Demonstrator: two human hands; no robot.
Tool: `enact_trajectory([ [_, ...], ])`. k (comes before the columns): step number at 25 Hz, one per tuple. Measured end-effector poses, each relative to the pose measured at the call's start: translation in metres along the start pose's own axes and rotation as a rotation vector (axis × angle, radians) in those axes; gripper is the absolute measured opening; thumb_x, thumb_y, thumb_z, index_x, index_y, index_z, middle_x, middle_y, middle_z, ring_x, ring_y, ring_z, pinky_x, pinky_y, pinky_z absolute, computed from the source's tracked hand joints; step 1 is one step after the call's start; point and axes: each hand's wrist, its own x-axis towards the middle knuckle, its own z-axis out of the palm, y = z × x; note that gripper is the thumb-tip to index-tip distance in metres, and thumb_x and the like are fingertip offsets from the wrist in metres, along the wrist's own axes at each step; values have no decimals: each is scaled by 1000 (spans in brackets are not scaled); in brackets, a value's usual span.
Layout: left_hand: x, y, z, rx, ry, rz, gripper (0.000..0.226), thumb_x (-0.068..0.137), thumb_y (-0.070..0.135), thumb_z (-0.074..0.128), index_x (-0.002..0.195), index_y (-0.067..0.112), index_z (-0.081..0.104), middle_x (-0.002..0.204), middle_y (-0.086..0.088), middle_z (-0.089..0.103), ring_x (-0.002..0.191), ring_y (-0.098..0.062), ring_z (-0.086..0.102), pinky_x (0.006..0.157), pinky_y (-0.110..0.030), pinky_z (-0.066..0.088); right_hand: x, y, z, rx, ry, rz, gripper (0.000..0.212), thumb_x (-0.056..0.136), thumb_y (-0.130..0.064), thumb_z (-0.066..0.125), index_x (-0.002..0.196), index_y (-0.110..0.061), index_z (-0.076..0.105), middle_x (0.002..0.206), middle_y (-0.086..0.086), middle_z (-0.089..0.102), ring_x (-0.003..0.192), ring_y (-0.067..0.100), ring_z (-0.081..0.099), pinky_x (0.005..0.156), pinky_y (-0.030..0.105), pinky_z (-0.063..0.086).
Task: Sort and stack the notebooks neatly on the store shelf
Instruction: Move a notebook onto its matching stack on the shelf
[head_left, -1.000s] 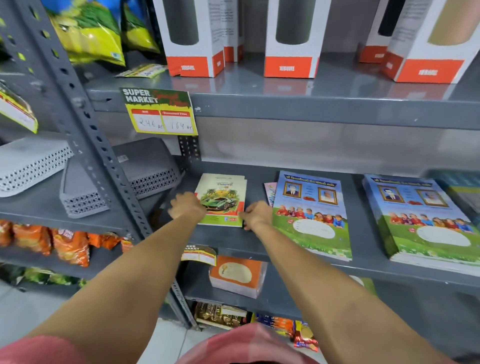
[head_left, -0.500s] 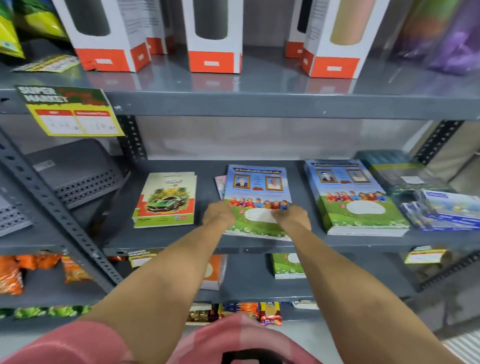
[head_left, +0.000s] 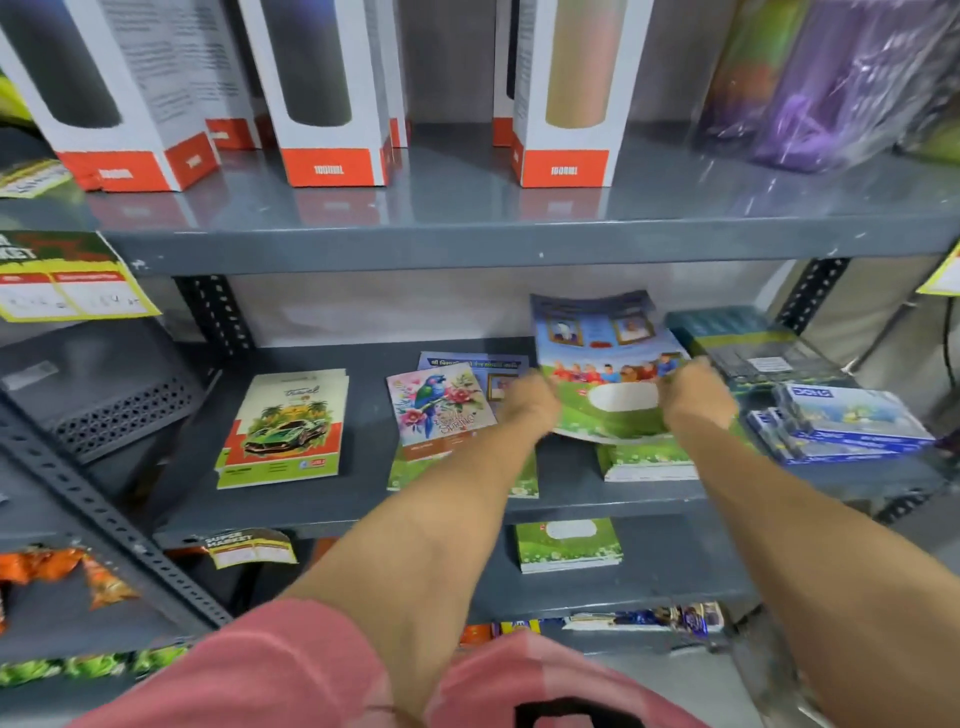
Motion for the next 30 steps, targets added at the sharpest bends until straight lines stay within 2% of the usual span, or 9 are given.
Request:
enact_trajectory([
  [6, -9, 29, 66, 200, -214, -2, 36, 102, 26, 38, 128, 6, 56, 128, -15, 63, 115, -32, 62, 87, -39, 50, 25, 77, 16, -147, -13, 109, 40, 92, -23, 55, 120, 5, 56, 123, 25, 61, 115, 40, 59, 92, 48, 49],
  [9, -8, 21, 56, 292, -229, 42, 45, 100, 41, 42, 122, 6, 58, 123, -14, 64, 112, -31, 62, 78, -35, 46, 26, 82, 24, -184, -15, 144, 51, 92, -29, 55, 130, 4, 48, 136, 23, 47, 128, 38, 43, 101, 49, 40],
  [14, 11, -22, -2, 241, 8, -90, 45, 99, 41, 43, 123, 6, 59, 126, -13, 63, 115, -31, 61, 88, -37, 50, 16, 15, 38, -214, 16, -297, 49, 95, -34, 50, 127, 5, 50, 132, 23, 48, 125, 38, 40, 103, 46, 37],
  [16, 18, -63, -24, 197, 110, -276, 50, 95, 38, 51, 133, 5, 51, 137, -13, 56, 124, -31, 55, 97, -40, 49, -1, -27, 59, -155, -61, -496, 48, 95, -35, 49, 121, 5, 54, 126, 24, 53, 120, 37, 44, 102, 42, 37],
  [19, 17, -119, -35, 168, 137, -465, 76, 88, 45, 61, 146, 5, 33, 146, -13, 43, 134, -30, 45, 103, -41, 44, -41, -77, 98, -60, -306, -588, 47, 94, -36, 52, 120, 4, 54, 125, 23, 52, 117, 36, 50, 98, 39, 42],
  [21, 15, -143, -35, 191, 149, -456, 75, 88, 48, 60, 144, 4, 34, 141, -13, 46, 129, -30, 49, 98, -40, 48, -68, -93, 125, -99, -485, -558, 50, 94, -40, 51, 124, 1, 52, 130, 22, 49, 117, 35, 53, 96, 40, 46],
  [23, 18, -159, -30, 216, 181, -379, 70, 88, 49, 60, 138, 4, 42, 135, -14, 52, 124, -31, 54, 93, -41, 51, -85, -101, 140, -74, -529, -508, 48, 95, -39, 51, 123, 0, 54, 130, 20, 53, 115, 34, 56, 93, 39, 49],
  [26, 26, -175, -26, 65, 216, -391, 63, 81, 52, 68, 123, 6, 56, 123, -14, 62, 111, -29, 64, 89, -41, 56, -86, -112, 147, 137, -517, -330, 31, 95, -24, 57, 111, 1, 60, 115, 19, 64, 101, 33, 62, 74, 32, 47],
  [30, 31, -188, -62, -159, 266, -291, 53, 86, 38, 69, 122, 1, 56, 126, -17, 58, 109, -31, 64, 91, -36, 54, -98, -135, 149, 425, -580, -128, 13, 90, -13, 62, 84, -2, 58, 89, 14, 58, 83, 28, 56, 67, 30, 41],
])
